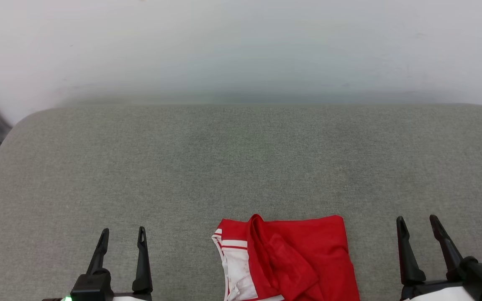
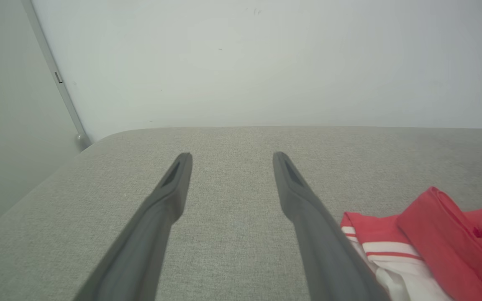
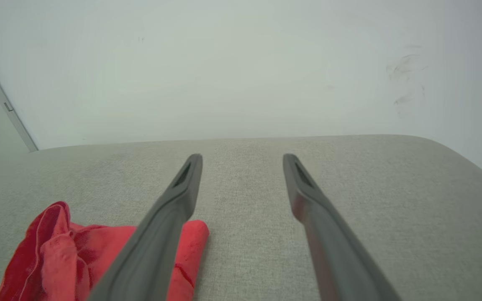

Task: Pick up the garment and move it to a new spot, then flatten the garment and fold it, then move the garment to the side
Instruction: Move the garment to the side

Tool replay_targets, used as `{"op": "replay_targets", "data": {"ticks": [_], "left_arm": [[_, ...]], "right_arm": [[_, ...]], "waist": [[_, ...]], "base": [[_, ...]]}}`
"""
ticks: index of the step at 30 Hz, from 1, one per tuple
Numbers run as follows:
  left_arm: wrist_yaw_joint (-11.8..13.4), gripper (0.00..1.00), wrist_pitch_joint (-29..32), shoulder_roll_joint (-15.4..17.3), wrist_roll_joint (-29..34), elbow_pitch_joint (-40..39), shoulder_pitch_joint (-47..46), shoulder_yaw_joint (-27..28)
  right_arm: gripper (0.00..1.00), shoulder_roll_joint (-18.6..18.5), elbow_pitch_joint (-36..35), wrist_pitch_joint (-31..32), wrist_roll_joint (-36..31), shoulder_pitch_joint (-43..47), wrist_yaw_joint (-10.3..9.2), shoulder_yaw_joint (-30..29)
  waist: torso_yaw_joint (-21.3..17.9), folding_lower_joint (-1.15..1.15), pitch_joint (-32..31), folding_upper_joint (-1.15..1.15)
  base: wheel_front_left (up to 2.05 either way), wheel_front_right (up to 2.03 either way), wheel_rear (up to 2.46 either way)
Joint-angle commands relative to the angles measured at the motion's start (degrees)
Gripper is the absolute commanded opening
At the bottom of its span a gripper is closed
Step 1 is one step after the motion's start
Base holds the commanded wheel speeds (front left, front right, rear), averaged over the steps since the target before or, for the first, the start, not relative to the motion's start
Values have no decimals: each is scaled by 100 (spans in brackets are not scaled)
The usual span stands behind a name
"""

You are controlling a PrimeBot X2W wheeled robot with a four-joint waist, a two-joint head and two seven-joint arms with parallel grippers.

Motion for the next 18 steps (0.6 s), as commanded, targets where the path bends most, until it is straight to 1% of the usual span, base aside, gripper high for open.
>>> {"op": "replay_targets", "data": {"ticks": [1, 8, 9, 12, 14, 16, 18], "left_arm": [[-26, 100, -13, -7, -6, -12, 38, 4], [-23, 100, -13, -7, -51, 1, -53, -13], [-27, 100, -13, -7, -54, 7, -70, -14], [-39, 100, -13, -7, -52, 15, -124, -31], [-49, 100, -13, -7, -52, 14, -164, -35], [-59, 100, -13, -8, -52, 13, -188, -36], [-65, 100, -13, -7, -50, 6, -197, -30]], "right_arm": [[100, 34, -63, -17, -40, -52, -2, -1], [100, 30, -269, -16, -189, -671, -2, -122], [100, -19, -303, -15, -220, -813, -2, -127], [100, -272, -363, -14, -276, -1290, -2, -125], [100, -518, -345, 90, -288, -1600, -2, -10], [100, -789, -351, 392, -194, -1931, -2, 192], [100, -1108, -326, 924, -22, -2217, -3, 484]], "waist": [[5, 0, 3, 0], [31, 0, 66, 0], [40, 0, 81, 0], [75, 0, 131, 0], [97, 0, 163, 0], [109, 0, 199, 0], [111, 0, 249, 0]], "base": [[0, 0, 0], [0, 0, 0], [0, 0, 0], [0, 0, 0], [0, 0, 0], [0, 0, 0], [0, 0, 0]]}}
